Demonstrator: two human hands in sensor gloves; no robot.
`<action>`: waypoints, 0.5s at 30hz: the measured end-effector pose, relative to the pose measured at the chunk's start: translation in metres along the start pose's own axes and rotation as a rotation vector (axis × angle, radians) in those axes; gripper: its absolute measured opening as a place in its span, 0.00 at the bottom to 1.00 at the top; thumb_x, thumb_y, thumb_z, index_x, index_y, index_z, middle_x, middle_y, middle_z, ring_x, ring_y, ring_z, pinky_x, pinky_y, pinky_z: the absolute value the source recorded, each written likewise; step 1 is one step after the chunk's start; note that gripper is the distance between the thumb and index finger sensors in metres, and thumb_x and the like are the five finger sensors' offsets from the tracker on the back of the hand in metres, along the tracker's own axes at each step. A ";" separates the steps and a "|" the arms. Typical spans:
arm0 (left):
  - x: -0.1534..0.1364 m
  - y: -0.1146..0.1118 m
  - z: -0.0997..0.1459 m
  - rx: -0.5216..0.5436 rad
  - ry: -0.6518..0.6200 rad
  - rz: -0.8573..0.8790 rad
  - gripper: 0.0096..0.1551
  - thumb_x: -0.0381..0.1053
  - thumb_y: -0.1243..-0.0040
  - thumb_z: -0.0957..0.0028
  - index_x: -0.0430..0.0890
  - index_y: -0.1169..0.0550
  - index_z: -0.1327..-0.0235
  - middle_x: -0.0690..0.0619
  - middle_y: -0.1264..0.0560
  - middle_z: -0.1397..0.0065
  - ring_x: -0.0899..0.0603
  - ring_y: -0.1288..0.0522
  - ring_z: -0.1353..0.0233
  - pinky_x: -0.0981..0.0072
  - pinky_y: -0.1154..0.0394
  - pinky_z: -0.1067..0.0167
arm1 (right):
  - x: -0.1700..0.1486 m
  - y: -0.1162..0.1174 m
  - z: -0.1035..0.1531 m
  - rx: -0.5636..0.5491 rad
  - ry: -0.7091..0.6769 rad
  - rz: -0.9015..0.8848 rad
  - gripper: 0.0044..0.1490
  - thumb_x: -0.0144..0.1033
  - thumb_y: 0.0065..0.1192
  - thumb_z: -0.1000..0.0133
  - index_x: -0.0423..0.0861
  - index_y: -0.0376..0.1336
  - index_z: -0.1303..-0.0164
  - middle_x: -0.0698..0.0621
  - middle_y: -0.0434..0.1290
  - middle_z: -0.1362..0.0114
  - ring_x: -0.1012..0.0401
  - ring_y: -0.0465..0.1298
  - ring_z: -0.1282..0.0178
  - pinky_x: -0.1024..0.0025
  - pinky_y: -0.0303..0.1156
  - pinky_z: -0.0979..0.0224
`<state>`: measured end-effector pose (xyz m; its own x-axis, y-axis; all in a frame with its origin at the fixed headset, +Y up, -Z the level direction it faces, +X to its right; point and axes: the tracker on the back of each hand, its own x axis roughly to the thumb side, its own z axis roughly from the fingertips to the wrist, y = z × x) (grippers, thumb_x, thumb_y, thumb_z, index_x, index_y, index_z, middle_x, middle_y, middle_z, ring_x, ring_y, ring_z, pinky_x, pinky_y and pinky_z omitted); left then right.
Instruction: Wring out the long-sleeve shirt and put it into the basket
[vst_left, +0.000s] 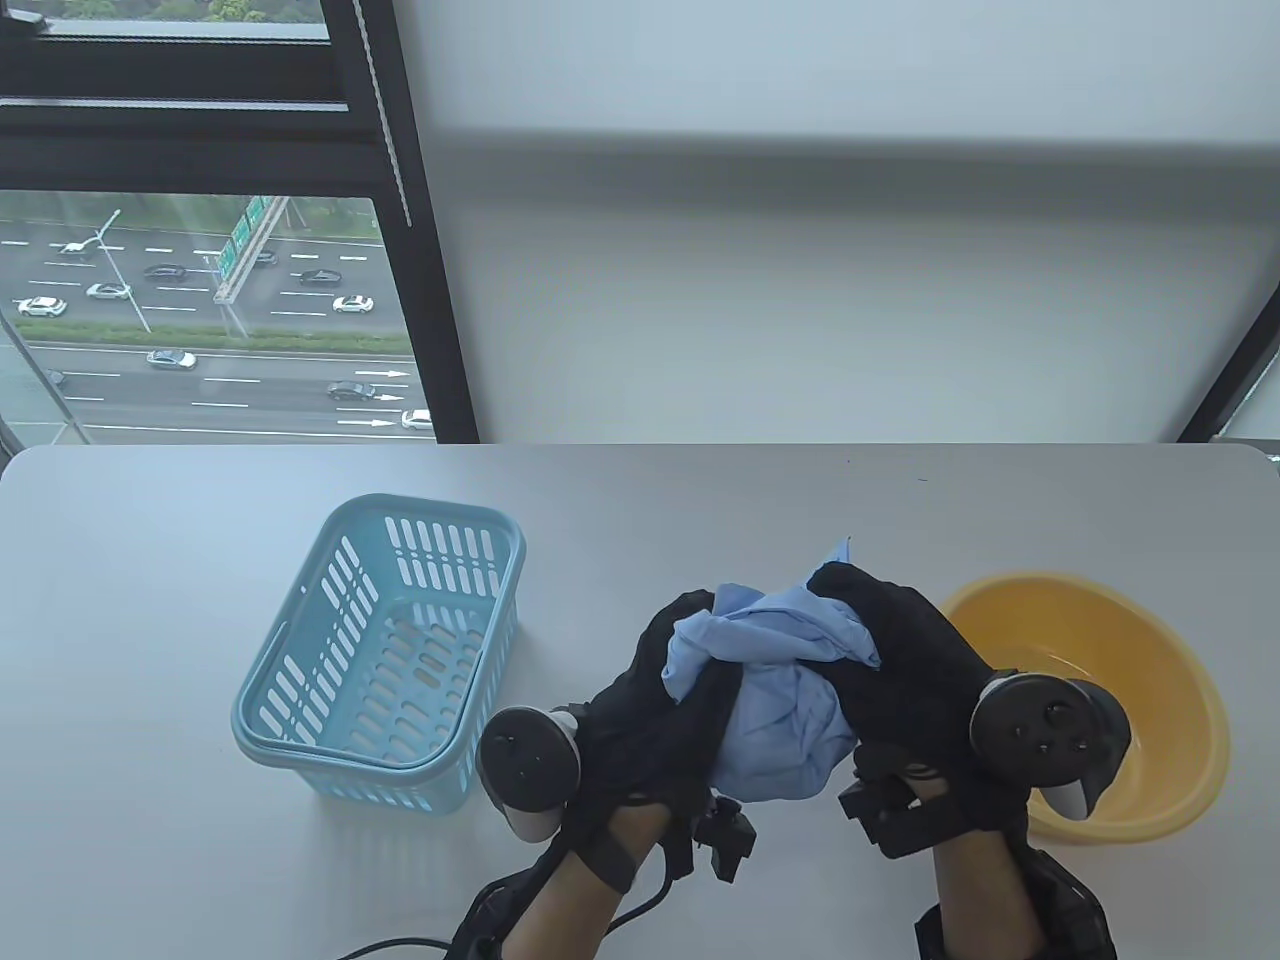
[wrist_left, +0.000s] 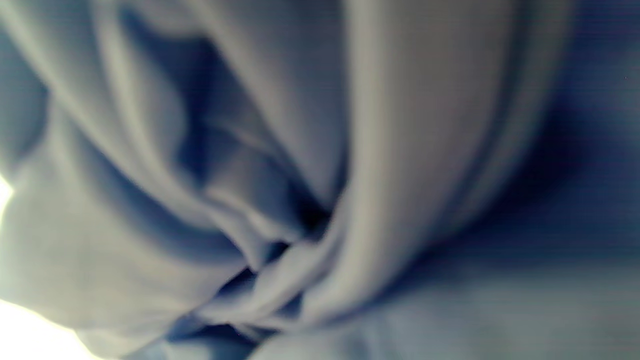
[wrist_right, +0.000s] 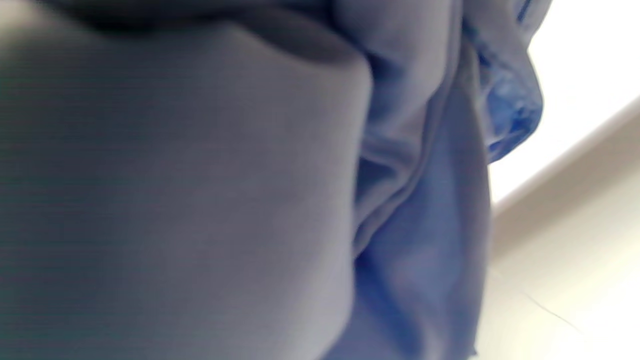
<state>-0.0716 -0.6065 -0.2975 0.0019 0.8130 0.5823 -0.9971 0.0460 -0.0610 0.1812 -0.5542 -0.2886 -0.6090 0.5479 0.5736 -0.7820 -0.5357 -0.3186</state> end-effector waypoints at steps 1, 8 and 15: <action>-0.003 0.000 -0.001 -0.002 0.016 0.061 0.42 0.75 0.47 0.36 0.45 0.31 0.25 0.52 0.14 0.45 0.43 0.11 0.55 0.56 0.14 0.59 | 0.004 0.002 0.001 -0.029 -0.032 0.018 0.36 0.65 0.63 0.37 0.57 0.62 0.24 0.54 0.76 0.34 0.55 0.77 0.37 0.49 0.68 0.25; -0.033 -0.009 0.001 -0.076 0.237 0.403 0.42 0.76 0.50 0.35 0.45 0.32 0.25 0.57 0.15 0.48 0.49 0.11 0.56 0.60 0.14 0.60 | 0.021 0.010 0.007 -0.156 -0.208 0.145 0.33 0.65 0.58 0.36 0.60 0.60 0.24 0.57 0.75 0.33 0.57 0.75 0.34 0.50 0.66 0.22; -0.050 -0.021 0.004 -0.149 0.351 0.503 0.42 0.78 0.52 0.35 0.46 0.30 0.26 0.60 0.15 0.51 0.53 0.10 0.58 0.64 0.12 0.63 | 0.030 0.010 0.012 -0.188 -0.326 0.254 0.31 0.63 0.58 0.36 0.61 0.60 0.25 0.58 0.74 0.34 0.57 0.74 0.33 0.49 0.65 0.20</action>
<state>-0.0514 -0.6507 -0.3222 -0.4145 0.8970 0.1535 -0.8611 -0.3319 -0.3852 0.1563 -0.5510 -0.2652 -0.7346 0.1674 0.6575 -0.6422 -0.4842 -0.5942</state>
